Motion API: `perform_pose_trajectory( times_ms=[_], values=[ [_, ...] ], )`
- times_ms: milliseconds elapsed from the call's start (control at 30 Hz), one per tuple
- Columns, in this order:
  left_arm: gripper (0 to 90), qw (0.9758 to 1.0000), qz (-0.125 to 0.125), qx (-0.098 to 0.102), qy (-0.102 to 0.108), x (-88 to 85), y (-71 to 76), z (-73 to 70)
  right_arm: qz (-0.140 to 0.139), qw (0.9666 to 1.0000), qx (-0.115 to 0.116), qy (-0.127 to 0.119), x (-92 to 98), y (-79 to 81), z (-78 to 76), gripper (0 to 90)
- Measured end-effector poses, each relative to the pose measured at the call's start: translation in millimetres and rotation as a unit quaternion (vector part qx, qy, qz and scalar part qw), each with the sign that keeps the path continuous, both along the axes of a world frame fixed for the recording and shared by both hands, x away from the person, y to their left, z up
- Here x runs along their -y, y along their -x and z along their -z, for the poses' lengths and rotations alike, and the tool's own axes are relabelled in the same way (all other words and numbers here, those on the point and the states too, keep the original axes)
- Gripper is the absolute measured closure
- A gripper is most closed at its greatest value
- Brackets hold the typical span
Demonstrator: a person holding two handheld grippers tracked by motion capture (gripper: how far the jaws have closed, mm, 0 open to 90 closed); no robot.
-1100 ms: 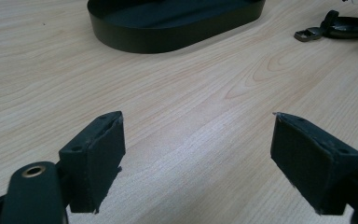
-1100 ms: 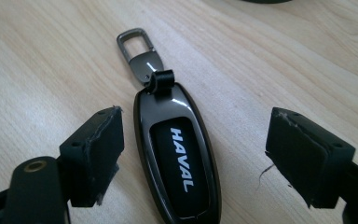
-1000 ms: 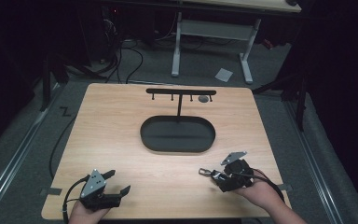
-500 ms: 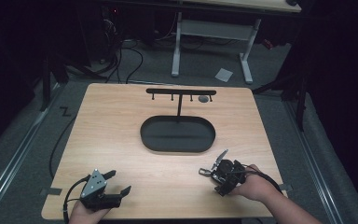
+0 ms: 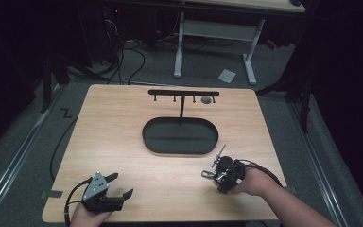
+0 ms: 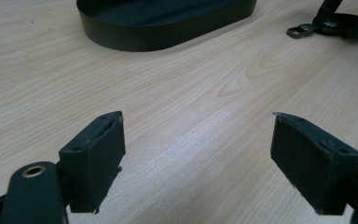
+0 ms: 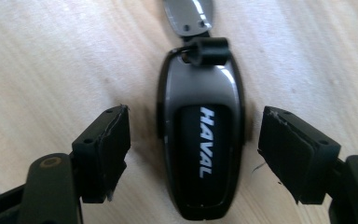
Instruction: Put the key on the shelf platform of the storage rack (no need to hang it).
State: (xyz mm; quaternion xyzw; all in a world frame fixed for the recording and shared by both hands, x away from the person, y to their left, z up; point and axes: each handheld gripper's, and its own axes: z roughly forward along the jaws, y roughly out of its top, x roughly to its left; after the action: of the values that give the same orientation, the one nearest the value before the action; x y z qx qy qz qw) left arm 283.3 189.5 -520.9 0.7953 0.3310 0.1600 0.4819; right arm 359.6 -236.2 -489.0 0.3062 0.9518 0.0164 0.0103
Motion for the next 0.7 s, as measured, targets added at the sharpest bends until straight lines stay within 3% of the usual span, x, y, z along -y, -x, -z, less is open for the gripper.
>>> perform_pose_trajectory(
  times_ms=[367, 667, 700],
  values=[
    [18.4, 1.0, 0.001, 0.001, 0.001, 0.3, 0.0, -0.1, -0.016, 0.9996, -0.013, 0.021, -6.8, -4.4, 1.0, 47.9],
    [18.5, 1.0, 0.001, 0.0, 0.001, -0.3, 0.0, -0.3, -0.015, 0.999, -0.019, 0.037, -13.4, -6.2, -2.0, 48.8],
    [18.5, 1.0, 0.001, 0.0, 0.001, -0.2, -0.1, -0.2, -0.014, 0.9993, -0.016, 0.03, -15.2, -8.7, -9.8, 48.9]
  ],
)
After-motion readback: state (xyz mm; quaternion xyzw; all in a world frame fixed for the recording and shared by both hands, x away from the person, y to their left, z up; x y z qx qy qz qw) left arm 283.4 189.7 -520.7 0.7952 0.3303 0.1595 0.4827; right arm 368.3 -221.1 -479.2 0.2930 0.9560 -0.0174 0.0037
